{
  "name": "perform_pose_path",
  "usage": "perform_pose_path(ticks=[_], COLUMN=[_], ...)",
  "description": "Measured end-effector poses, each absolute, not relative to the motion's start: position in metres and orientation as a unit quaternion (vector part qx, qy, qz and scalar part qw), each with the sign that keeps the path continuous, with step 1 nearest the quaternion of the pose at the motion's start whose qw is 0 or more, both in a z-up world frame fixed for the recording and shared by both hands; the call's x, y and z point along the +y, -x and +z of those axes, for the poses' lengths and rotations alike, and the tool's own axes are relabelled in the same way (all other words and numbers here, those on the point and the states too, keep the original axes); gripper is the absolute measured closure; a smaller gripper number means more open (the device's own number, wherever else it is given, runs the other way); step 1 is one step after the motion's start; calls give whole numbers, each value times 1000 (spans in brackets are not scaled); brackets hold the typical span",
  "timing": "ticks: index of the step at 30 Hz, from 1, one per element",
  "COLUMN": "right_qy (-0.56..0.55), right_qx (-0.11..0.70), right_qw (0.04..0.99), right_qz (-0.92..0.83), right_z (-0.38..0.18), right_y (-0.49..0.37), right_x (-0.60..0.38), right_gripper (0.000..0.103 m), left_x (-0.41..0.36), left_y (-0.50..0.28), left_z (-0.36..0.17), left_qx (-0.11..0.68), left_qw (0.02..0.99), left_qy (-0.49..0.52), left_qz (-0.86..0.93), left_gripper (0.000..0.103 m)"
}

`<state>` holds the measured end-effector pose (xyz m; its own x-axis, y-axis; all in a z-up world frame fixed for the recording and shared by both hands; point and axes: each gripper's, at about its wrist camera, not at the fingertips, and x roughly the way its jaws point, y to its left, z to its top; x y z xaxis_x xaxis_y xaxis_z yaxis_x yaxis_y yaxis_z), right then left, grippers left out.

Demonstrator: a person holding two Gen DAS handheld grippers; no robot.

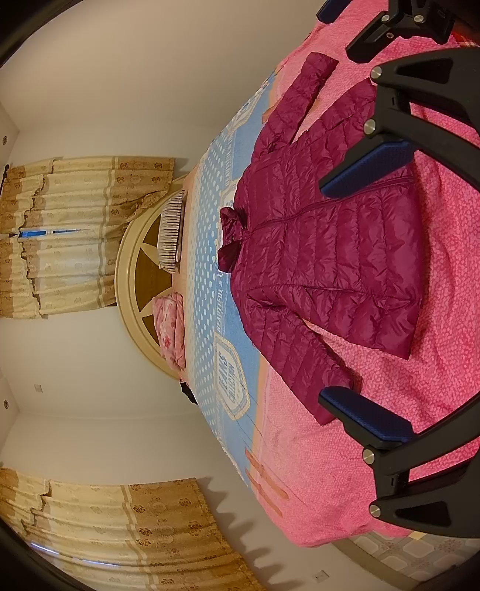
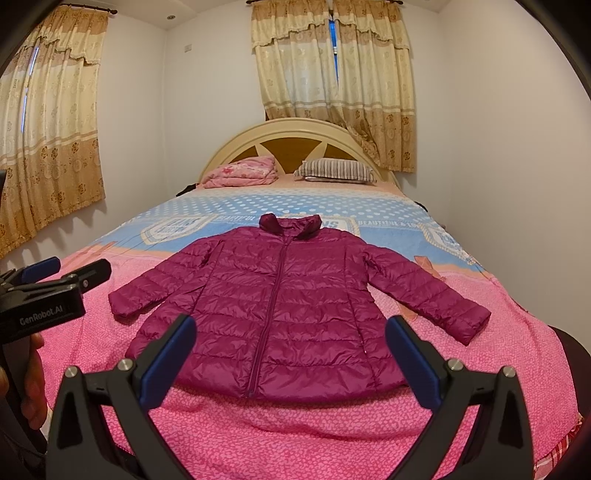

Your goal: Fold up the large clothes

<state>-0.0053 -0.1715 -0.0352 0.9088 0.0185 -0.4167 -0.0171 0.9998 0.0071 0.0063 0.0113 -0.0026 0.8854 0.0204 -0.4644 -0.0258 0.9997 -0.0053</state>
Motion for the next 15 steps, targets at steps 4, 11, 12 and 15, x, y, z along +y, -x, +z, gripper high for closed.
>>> perform_pose_path(ticks=[4, 11, 12, 15], right_qy=[-2, 0, 0, -6], right_qx=[214, 217, 218, 223], right_qw=[977, 976, 976, 975], right_qz=[9, 12, 11, 12], right_z=[-35, -37, -37, -41], right_y=[6, 5, 4, -1], right_x=[-171, -169, -170, -174], right_gripper=[0, 0, 0, 0], left_x=[12, 12, 14, 17], left_y=[-7, -7, -8, -13], left_z=[-2, -4, -5, -8], left_qx=[239, 241, 242, 245], left_qw=[971, 971, 970, 969], left_qy=[6, 3, 3, 3], left_qz=[12, 10, 11, 16], left_gripper=[1, 1, 1, 1])
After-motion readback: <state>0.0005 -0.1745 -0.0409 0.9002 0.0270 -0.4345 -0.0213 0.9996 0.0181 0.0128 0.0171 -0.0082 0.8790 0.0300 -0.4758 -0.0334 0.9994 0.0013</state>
